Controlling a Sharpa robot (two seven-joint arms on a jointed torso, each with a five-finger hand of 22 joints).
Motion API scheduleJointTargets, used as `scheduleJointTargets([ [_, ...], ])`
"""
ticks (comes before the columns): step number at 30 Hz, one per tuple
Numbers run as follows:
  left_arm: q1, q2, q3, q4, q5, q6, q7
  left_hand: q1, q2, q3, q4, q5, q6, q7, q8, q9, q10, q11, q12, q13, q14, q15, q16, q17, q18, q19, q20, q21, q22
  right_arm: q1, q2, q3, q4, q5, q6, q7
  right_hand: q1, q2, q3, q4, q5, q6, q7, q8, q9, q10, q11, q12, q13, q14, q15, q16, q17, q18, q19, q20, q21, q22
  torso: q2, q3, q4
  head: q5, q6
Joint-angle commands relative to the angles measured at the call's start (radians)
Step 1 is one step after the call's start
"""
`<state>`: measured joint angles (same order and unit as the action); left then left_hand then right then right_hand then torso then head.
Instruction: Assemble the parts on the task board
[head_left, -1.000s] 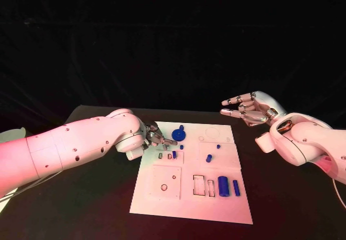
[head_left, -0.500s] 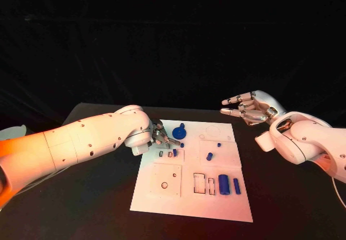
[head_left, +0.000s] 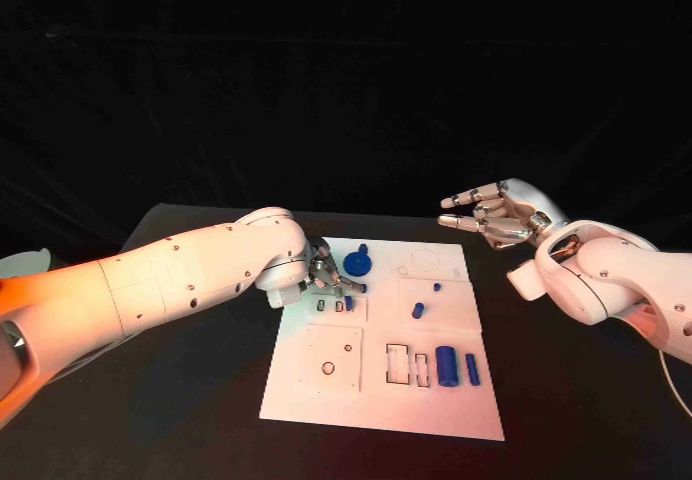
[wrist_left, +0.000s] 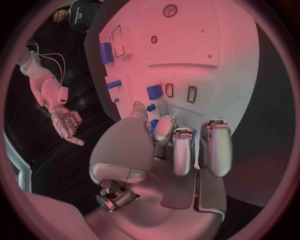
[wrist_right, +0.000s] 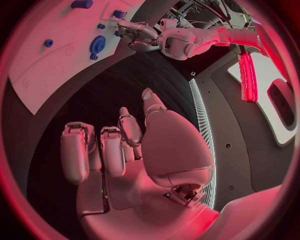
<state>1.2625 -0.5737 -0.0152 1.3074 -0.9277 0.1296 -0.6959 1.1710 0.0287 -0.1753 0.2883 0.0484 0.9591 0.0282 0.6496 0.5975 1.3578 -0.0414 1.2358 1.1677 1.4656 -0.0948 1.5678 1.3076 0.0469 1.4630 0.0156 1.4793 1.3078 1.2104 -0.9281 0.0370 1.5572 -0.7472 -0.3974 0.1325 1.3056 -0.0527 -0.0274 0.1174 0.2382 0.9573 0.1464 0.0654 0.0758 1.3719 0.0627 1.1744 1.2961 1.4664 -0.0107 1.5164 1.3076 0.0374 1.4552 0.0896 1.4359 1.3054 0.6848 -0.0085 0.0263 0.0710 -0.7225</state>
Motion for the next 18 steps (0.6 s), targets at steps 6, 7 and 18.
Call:
scheduleJointTargets([
  [6, 0.001, 0.011, -0.001, -0.007, -0.021, 0.053, -0.034, 0.022, -0.002, -0.004, -0.003, 0.006, -0.011, 0.000, 0.007, 0.009, 0.008, 0.002, 0.008, 0.004, 0.105, -0.003, 0.003, 0.263, -0.016, 0.061, -0.005, 0.008, 0.114, -0.001, 0.003, 0.000, -0.001, -0.006, 0.019, -0.002, 0.005, 0.003, -0.006, -0.001, 0.008, 0.007, 0.002, 0.005, 0.001, -0.001, -0.002, -0.005, -0.002, 0.082, -0.005, -0.004, 0.174, 0.020, -0.005, -0.001, -0.005, -0.002, -0.001, 0.0004, 0.0012, 0.001, -0.004],
  [7, 0.001, 0.012, -0.002, -0.008, -0.022, 0.056, -0.034, 0.023, -0.002, -0.003, -0.003, 0.006, -0.011, 0.000, 0.008, 0.010, 0.009, 0.002, 0.008, 0.005, 0.105, -0.003, 0.003, 0.263, -0.016, 0.061, -0.005, 0.009, 0.115, -0.001, 0.003, 0.000, -0.001, -0.006, 0.020, -0.002, 0.005, 0.003, -0.006, -0.001, 0.008, 0.007, 0.002, 0.005, 0.001, -0.001, -0.002, -0.005, -0.002, 0.082, -0.005, -0.004, 0.174, 0.020, -0.005, -0.001, -0.005, -0.002, -0.001, 0.0003, 0.0011, 0.002, -0.004],
  [18, 0.001, 0.025, -0.004, -0.016, -0.025, 0.077, -0.036, 0.044, 0.000, 0.005, -0.004, 0.007, -0.015, -0.001, 0.015, 0.024, 0.013, 0.001, 0.014, 0.011, 0.105, -0.003, 0.003, 0.263, -0.017, 0.063, -0.005, 0.012, 0.121, -0.002, 0.006, 0.000, -0.003, -0.006, 0.023, -0.002, 0.005, 0.003, -0.006, -0.001, 0.008, 0.007, 0.002, 0.005, 0.001, -0.001, -0.002, -0.005, -0.002, 0.082, -0.005, -0.004, 0.174, 0.020, -0.005, -0.001, -0.005, -0.002, 0.000, 0.0003, 0.0004, 0.002, -0.005],
])
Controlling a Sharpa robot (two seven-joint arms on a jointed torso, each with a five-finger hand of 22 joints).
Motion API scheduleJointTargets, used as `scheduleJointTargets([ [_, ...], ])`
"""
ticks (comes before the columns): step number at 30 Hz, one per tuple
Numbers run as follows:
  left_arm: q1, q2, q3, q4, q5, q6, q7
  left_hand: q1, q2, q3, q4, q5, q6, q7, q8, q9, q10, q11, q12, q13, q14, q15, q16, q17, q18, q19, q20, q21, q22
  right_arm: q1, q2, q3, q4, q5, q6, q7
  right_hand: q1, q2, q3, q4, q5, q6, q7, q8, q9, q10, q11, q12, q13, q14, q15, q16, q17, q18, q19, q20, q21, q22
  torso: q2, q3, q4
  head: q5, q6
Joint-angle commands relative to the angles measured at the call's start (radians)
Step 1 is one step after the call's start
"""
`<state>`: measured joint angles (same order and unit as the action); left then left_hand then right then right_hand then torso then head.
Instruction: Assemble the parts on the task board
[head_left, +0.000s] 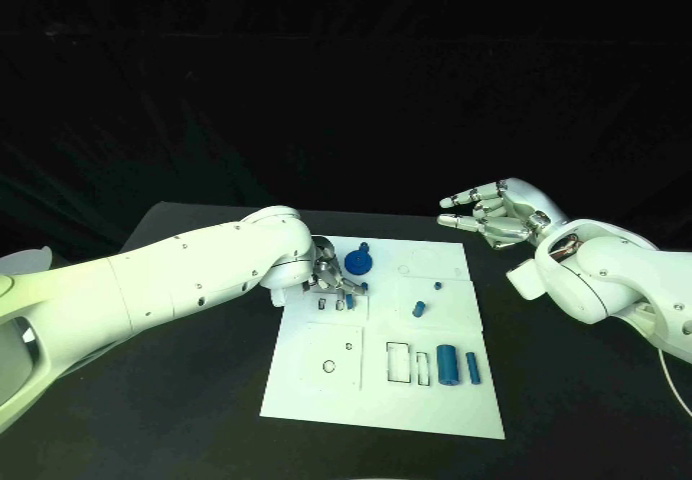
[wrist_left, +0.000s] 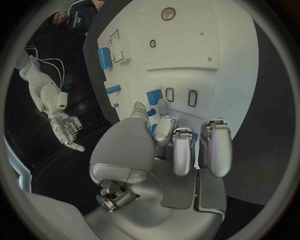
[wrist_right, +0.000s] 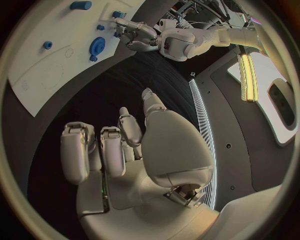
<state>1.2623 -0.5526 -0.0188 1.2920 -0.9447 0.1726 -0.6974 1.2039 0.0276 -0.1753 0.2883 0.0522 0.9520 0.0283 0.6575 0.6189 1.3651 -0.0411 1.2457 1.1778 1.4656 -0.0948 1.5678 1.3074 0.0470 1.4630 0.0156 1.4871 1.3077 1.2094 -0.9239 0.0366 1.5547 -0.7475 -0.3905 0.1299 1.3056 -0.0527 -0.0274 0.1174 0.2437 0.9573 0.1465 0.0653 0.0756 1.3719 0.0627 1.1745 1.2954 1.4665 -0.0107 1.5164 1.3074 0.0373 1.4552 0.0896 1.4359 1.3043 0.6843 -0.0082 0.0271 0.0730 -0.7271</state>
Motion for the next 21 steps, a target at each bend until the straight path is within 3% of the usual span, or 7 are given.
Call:
scheduleJointTargets([
  [1, 0.001, 0.004, -0.001, -0.001, -0.008, 0.036, -0.034, 0.013, 0.001, 0.007, -0.004, 0.003, -0.008, -0.001, 0.007, 0.004, 0.006, 0.001, 0.004, 0.002, 0.105, -0.003, 0.003, 0.263, -0.017, 0.063, -0.005, 0.004, 0.122, -0.001, 0.002, 0.000, 0.000, -0.005, 0.017, 0.001, 0.005, 0.003, -0.006, -0.001, 0.003, 0.007, 0.002, 0.006, 0.002, -0.002, -0.002, -0.005, -0.001, 0.082, -0.005, -0.004, 0.175, 0.020, -0.005, -0.001, -0.005, -0.001, 0.001, -0.0002, -0.0006, 0.000, 0.000],
  [21, 0.001, 0.012, -0.002, -0.003, -0.018, 0.052, -0.035, 0.032, 0.001, 0.026, -0.005, 0.004, -0.010, -0.002, 0.011, 0.016, 0.009, 0.000, 0.010, 0.009, 0.105, -0.004, 0.003, 0.263, -0.019, 0.065, -0.005, 0.009, 0.132, -0.002, 0.005, 0.000, -0.002, -0.005, 0.020, 0.001, 0.005, 0.003, -0.006, -0.001, 0.003, 0.007, 0.002, 0.006, 0.002, -0.002, -0.002, -0.005, -0.001, 0.082, -0.005, -0.004, 0.175, 0.020, -0.005, -0.001, -0.005, -0.001, 0.001, 0.0009, -0.0003, -0.001, -0.004],
])
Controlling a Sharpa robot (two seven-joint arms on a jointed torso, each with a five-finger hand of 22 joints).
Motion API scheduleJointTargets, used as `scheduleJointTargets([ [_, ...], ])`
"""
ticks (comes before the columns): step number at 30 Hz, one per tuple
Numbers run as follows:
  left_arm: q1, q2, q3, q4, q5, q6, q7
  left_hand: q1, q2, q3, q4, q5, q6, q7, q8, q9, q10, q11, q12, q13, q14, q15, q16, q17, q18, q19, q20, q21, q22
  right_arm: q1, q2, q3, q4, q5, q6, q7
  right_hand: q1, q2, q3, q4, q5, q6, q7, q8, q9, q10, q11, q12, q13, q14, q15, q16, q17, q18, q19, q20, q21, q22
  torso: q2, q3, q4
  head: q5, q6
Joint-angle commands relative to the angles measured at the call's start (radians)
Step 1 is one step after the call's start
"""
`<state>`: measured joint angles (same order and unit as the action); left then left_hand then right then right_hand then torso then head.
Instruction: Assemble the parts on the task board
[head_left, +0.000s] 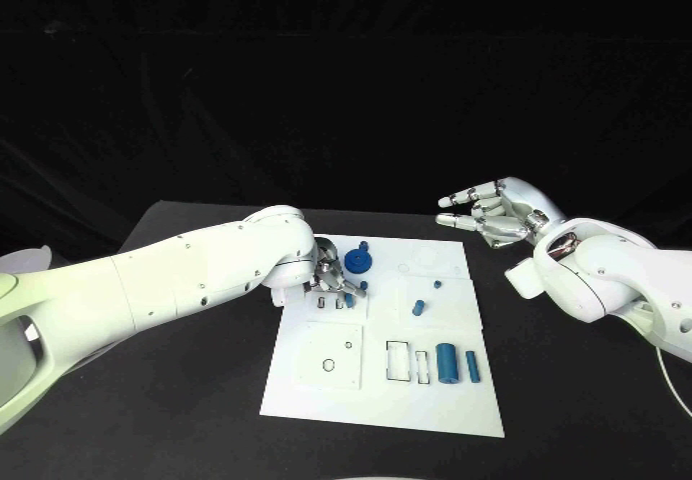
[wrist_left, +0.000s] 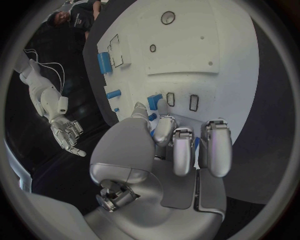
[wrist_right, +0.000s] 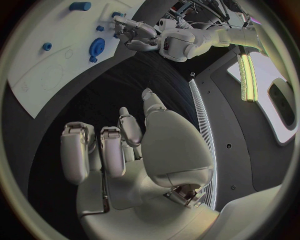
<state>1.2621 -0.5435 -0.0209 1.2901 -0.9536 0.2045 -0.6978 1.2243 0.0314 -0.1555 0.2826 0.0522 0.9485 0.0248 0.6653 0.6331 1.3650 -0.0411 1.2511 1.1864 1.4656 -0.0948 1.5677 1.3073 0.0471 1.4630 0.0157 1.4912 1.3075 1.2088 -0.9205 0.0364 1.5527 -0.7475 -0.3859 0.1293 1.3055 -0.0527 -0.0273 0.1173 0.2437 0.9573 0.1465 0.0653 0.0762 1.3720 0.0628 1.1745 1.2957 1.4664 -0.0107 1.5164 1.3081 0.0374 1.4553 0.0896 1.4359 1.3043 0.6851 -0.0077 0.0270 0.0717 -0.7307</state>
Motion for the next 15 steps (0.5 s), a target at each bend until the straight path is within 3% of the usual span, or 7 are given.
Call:
scheduleJointTargets([
  [1, 0.001, 0.004, 0.000, -0.001, -0.009, 0.020, -0.035, 0.015, -0.002, 0.011, 0.001, 0.004, -0.007, 0.001, 0.004, 0.004, 0.010, 0.000, 0.005, 0.001, 0.105, -0.004, 0.003, 0.264, -0.019, 0.065, -0.005, 0.006, 0.132, -0.001, 0.001, 0.000, 0.000, -0.005, 0.016, 0.002, 0.005, 0.003, -0.006, -0.001, 0.003, 0.007, 0.002, 0.006, 0.001, -0.002, -0.003, -0.005, -0.001, 0.082, -0.005, -0.004, 0.174, 0.020, -0.005, -0.001, -0.005, -0.001, 0.001, 0.0001, 0.0001, 0.000, 0.000],
  [15, 0.001, 0.012, 0.000, -0.012, -0.010, 0.031, -0.035, 0.054, -0.008, 0.085, 0.000, 0.006, -0.012, -0.001, 0.002, 0.024, 0.011, -0.003, 0.006, 0.005, 0.105, -0.006, 0.003, 0.264, -0.020, 0.066, -0.007, 0.009, 0.139, -0.001, 0.002, 0.000, 0.001, -0.005, 0.020, 0.002, 0.004, 0.005, -0.008, -0.001, 0.006, 0.008, 0.002, 0.005, 0.001, -0.001, -0.003, -0.005, -0.001, 0.082, -0.005, -0.005, 0.174, 0.020, -0.006, -0.001, -0.006, -0.002, 0.001, -0.0001, 0.0000, -0.002, -0.005],
])
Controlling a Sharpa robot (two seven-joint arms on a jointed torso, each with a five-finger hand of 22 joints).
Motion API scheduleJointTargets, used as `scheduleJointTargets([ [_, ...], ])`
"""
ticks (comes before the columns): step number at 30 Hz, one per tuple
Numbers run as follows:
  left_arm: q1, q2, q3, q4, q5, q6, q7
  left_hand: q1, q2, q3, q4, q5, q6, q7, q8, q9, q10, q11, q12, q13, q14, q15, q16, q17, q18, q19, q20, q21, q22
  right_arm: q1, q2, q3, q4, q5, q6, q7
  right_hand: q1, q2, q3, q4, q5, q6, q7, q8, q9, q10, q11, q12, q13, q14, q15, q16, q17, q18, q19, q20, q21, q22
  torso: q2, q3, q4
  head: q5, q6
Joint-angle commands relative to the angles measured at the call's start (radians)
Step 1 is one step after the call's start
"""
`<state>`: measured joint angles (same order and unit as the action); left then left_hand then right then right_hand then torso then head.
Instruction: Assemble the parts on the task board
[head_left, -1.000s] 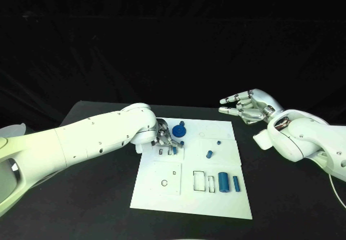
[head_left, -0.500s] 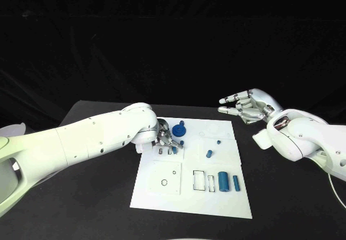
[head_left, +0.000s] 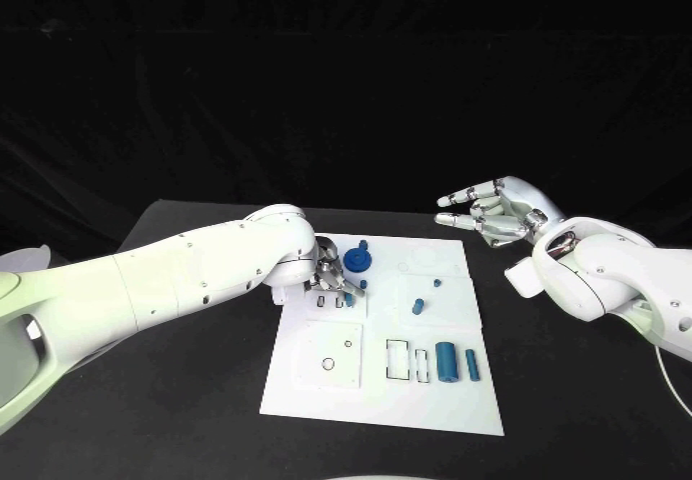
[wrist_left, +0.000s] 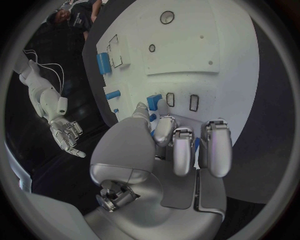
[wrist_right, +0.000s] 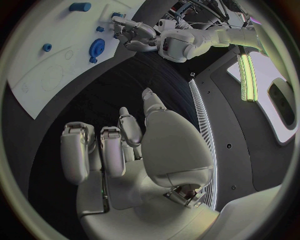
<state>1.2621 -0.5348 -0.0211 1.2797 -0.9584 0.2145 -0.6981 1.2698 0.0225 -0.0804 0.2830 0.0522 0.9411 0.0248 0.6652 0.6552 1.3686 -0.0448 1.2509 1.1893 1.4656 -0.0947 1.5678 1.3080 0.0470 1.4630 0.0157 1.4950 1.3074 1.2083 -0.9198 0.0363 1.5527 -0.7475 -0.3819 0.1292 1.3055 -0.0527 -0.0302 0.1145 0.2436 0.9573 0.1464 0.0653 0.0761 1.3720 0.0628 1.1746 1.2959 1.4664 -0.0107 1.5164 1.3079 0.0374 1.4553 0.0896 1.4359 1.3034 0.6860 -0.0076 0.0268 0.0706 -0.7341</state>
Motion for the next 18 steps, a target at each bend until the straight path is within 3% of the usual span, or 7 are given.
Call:
scheduleJointTargets([
  [1, 0.001, 0.004, 0.000, -0.002, -0.005, 0.022, -0.035, 0.011, -0.001, 0.016, 0.000, 0.006, -0.005, -0.002, 0.002, 0.003, 0.008, 0.001, 0.006, 0.002, 0.105, -0.006, 0.003, 0.263, -0.021, 0.066, -0.007, 0.006, 0.140, -0.001, 0.001, 0.000, 0.001, -0.005, 0.016, 0.002, 0.004, 0.005, -0.005, 0.002, 0.006, 0.008, 0.002, 0.005, 0.001, -0.001, -0.003, -0.005, -0.001, 0.082, -0.005, -0.005, 0.174, 0.020, -0.006, -0.001, -0.006, -0.001, 0.000, -0.0002, 0.0004, -0.001, -0.002],
  [14, 0.001, 0.007, 0.000, -0.005, -0.005, 0.036, -0.033, 0.078, -0.025, 0.131, -0.018, 0.013, -0.007, -0.007, -0.014, 0.015, 0.008, -0.005, 0.005, 0.006, 0.105, -0.011, 0.003, 0.263, -0.021, 0.067, -0.011, 0.008, 0.147, -0.001, 0.001, 0.000, 0.003, -0.005, 0.019, 0.003, 0.004, 0.005, -0.005, 0.002, 0.006, 0.008, 0.002, 0.005, 0.001, -0.001, -0.003, -0.005, -0.001, 0.082, -0.005, -0.005, 0.174, 0.020, -0.006, -0.001, -0.006, -0.001, 0.000, 0.0004, 0.0004, -0.002, -0.005],
  [18, 0.001, 0.007, 0.000, -0.004, -0.005, 0.038, -0.030, 0.121, -0.026, 0.193, -0.037, 0.070, -0.013, -0.011, -0.028, 0.013, 0.006, -0.008, 0.001, 0.006, 0.105, -0.014, 0.003, 0.263, -0.021, 0.067, -0.014, 0.008, 0.148, -0.001, 0.000, 0.000, 0.003, -0.005, 0.020, 0.003, 0.004, 0.005, -0.006, 0.002, 0.007, 0.008, 0.002, 0.005, 0.001, -0.001, -0.003, -0.004, -0.001, 0.082, -0.005, -0.005, 0.174, 0.020, -0.005, -0.002, -0.006, -0.001, -0.001, 0.0002, 0.0007, -0.003, -0.006],
])
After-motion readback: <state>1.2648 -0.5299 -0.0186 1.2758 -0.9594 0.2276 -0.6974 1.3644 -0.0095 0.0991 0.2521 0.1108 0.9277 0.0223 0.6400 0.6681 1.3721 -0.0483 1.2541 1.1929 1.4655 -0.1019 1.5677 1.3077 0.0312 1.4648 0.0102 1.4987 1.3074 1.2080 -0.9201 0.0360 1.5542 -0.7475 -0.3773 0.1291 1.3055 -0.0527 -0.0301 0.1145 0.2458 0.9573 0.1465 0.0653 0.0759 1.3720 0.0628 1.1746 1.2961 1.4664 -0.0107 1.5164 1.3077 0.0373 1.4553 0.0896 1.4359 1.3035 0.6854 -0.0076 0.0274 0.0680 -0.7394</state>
